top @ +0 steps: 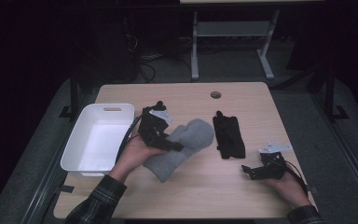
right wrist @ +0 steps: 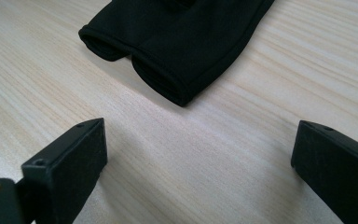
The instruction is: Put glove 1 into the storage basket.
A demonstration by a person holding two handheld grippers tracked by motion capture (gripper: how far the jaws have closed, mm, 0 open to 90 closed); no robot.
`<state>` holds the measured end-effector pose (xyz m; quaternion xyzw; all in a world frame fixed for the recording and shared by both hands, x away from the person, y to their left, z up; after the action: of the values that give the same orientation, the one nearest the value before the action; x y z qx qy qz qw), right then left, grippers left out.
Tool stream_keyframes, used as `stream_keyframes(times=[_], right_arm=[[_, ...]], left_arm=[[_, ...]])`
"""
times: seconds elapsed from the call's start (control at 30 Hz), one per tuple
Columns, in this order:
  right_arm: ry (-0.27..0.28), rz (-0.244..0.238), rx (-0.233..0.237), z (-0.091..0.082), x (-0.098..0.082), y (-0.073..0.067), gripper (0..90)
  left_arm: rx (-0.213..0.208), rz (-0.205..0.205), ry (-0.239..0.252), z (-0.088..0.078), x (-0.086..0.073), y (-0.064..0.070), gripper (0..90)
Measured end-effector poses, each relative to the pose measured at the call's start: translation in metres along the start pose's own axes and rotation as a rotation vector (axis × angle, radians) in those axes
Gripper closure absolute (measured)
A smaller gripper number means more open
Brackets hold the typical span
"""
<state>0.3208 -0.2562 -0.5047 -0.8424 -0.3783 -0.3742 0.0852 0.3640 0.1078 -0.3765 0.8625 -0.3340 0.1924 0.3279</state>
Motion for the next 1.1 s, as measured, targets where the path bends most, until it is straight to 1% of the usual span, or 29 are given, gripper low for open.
stream_keyframes(times=[0.03, 0.1, 0.13, 0.23, 0.33, 0.43, 0.57, 0.63, 0.7, 0.77, 0.87, 1.0, 1.03, 1.1], right_arm=[[-0.001, 0.001, -0.001, 0.000, 0.000, 0.000, 3.1], [-0.006, 0.002, -0.005, 0.000, 0.000, 0.000, 1.9], [-0.010, 0.006, -0.007, 0.000, 0.000, 0.000, 1.4], [-0.013, 0.015, -0.014, 0.001, -0.001, 0.001, 0.0], [-0.015, 0.017, -0.015, 0.001, -0.001, 0.001, 0.0], [-0.015, 0.018, -0.015, 0.001, -0.001, 0.001, 0.0], [-0.015, 0.018, -0.015, 0.001, -0.001, 0.001, 0.0], [-0.015, 0.018, -0.015, 0.001, -0.001, 0.001, 0.0], [-0.015, 0.018, -0.015, 0.001, -0.001, 0.001, 0.0], [-0.015, 0.018, -0.015, 0.001, -0.001, 0.001, 0.0], [-0.015, 0.018, -0.014, 0.001, -0.001, 0.001, 0.0], [-0.014, 0.016, -0.015, 0.001, -0.001, 0.001, 0.0], [-0.015, 0.016, -0.015, 0.001, -0.001, 0.001, 0.0], [-0.015, 0.018, -0.014, 0.001, -0.001, 0.001, 0.0]], left_arm=[[0.005, 0.001, 0.003, -0.005, 0.001, -0.001, 66.0], [0.012, -0.010, 0.009, -0.013, 0.002, -0.003, 65.9], [0.015, -0.008, 0.014, -0.017, 0.002, -0.004, 65.9], [0.023, -0.020, 0.037, -0.032, 0.003, -0.008, 65.9], [0.034, -0.026, 0.047, -0.045, 0.003, -0.011, 65.9], [0.049, -0.042, 0.069, -0.060, 0.002, -0.016, 66.0], [0.068, -0.053, 0.090, -0.080, -0.001, -0.025, 65.9], [0.082, -0.065, 0.103, -0.091, -0.003, -0.031, 65.9], [0.095, -0.088, 0.126, -0.102, -0.006, -0.037, 66.0], [0.107, -0.100, 0.135, -0.111, -0.010, -0.043, 65.9], [0.133, -0.132, 0.148, -0.126, -0.017, -0.054, 65.9], [0.167, -0.184, 0.175, -0.144, -0.030, -0.073, 65.9], [0.180, -0.189, 0.181, -0.148, -0.033, -0.077, 65.9], [0.191, -0.208, 0.188, -0.153, -0.039, -0.085, 66.0]])
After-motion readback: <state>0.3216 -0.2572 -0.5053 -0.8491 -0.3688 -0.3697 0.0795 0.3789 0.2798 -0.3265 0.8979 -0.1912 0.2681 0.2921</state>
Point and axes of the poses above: each handheld gripper's, and its own axes: z roughly forward along the jaws, x roughly out of its top, y roughly to its right, the point moved 3 cm from there along z, roughly forward along the jaws, and after that the axes turned 14 degrees about -z, right-handed, at the moved point
